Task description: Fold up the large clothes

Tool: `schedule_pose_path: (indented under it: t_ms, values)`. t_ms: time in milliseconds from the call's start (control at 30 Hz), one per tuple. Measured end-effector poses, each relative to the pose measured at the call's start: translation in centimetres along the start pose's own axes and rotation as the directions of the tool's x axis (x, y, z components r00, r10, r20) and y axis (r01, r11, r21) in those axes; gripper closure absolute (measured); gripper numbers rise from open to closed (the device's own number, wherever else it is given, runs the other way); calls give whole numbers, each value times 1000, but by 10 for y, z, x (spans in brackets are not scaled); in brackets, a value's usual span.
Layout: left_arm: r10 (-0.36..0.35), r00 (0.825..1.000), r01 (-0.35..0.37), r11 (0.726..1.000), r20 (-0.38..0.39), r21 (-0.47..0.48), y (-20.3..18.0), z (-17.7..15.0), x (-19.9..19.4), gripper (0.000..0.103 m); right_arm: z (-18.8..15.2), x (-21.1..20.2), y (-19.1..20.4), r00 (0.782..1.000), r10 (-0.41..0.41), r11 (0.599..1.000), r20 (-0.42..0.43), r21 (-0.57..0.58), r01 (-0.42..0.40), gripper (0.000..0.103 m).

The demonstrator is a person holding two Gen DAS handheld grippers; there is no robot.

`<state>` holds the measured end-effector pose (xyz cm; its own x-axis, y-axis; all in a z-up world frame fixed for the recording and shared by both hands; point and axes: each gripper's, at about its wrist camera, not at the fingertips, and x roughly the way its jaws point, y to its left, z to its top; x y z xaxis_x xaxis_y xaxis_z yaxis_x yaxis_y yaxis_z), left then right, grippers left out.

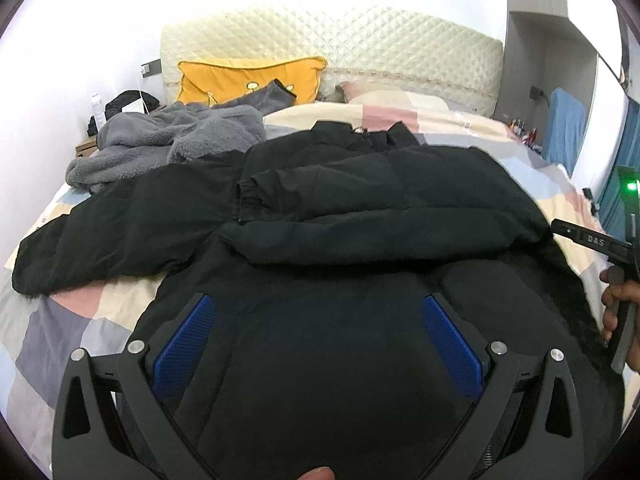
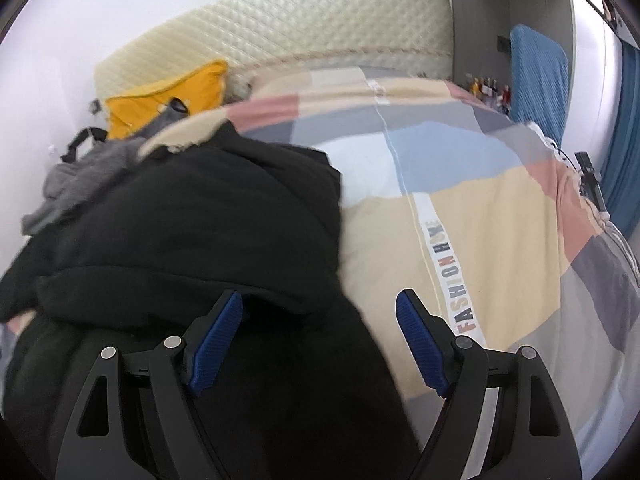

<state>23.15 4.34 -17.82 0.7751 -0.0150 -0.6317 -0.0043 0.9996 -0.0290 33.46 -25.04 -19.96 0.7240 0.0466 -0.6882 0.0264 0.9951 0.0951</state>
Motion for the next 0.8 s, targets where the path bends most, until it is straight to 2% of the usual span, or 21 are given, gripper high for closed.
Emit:
schedule_pose_path:
  t_ms: [200,400,500,633,800]
  values:
    - [-18,999,18,1000,36,0,-5,0,-21,0,-1,-62,30,994,61,998,92,-31,-58,24]
    - [-22,997,21,1000,74,6,-6,-6,-43,0,-22,-107,54,980,130,991,152,-51,-123,24]
    - [-32,996,31,999,86,6,-7,-11,-51,0,-28,-127,67,978,118,989,174,-113,-100,24]
    - [-33,995,30,999,91,33,-9,-20,-53,0,-38,-156,69,967,129,986,219,-134,-102,23]
    - [-50,995,47,998,82,40,-15,-24,-50,0,-59,-179,71,965,126,981,230,-171,-87,21]
